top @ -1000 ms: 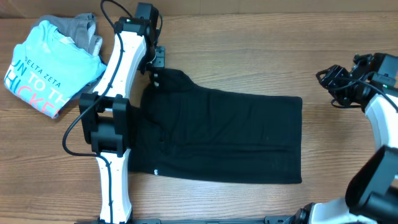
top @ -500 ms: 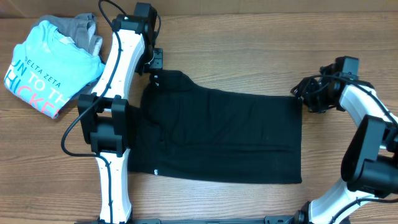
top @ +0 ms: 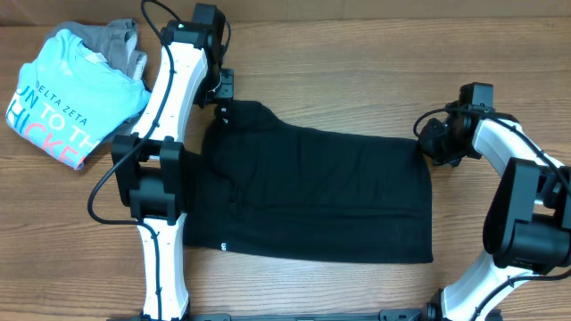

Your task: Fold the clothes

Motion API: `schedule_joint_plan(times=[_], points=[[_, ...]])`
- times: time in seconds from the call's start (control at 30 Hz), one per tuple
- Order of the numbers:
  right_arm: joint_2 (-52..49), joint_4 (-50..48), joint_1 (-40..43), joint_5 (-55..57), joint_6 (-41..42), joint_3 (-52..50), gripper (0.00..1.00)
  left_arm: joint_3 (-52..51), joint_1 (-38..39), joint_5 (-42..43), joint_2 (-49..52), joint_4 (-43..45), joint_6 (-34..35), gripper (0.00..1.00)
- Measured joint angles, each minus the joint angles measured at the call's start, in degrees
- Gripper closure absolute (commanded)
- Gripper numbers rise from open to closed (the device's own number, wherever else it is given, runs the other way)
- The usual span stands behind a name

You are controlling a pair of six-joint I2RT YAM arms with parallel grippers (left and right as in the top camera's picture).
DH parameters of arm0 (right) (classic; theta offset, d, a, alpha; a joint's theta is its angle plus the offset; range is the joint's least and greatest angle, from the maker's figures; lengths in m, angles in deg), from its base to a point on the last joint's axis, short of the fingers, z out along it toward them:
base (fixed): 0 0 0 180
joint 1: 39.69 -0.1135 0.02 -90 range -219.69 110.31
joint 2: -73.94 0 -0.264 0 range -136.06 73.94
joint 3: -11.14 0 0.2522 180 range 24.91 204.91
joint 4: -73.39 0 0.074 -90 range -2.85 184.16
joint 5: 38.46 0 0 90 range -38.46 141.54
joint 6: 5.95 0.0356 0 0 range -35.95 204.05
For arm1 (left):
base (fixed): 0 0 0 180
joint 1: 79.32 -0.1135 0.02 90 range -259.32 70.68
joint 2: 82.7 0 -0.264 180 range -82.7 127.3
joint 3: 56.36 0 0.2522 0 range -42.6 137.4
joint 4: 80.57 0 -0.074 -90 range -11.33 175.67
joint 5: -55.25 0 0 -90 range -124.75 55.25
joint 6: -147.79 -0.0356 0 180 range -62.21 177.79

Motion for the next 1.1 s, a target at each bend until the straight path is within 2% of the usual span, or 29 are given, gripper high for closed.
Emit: schedule_joint_plan(times=[0.27, 0.5, 0.77, 0.97, 1.1], points=[[1.6, 2.9, 1.3, 0.3, 0.6, -0.1, 0.96, 0.0, 0.0, 0.0, 0.0, 2.3, -0.5, 0.55], [7.8, 6.1, 1.3, -0.6, 0.6, -0.1, 0.96, -0.9, 0.0, 0.2, 0.0, 10.6, -0.7, 0.55], [9.1, 6.5, 1.3, -0.9, 0.7, -0.1, 0.96, -5.3, 0.0, 0.5, 0.0, 13.6, -0.9, 0.55], [9.1, 6.6, 1.3, -0.9, 0.7, -0.1, 0.96, -10.4, 0.0, 0.5, 0.1, 15.1, -1.0, 0.50], [9.1, 6.6, 1.3, -0.9, 0.7, -0.1, 0.96, -10.8, 0.0, 0.5, 0.1, 15.8, -1.2, 0.50]])
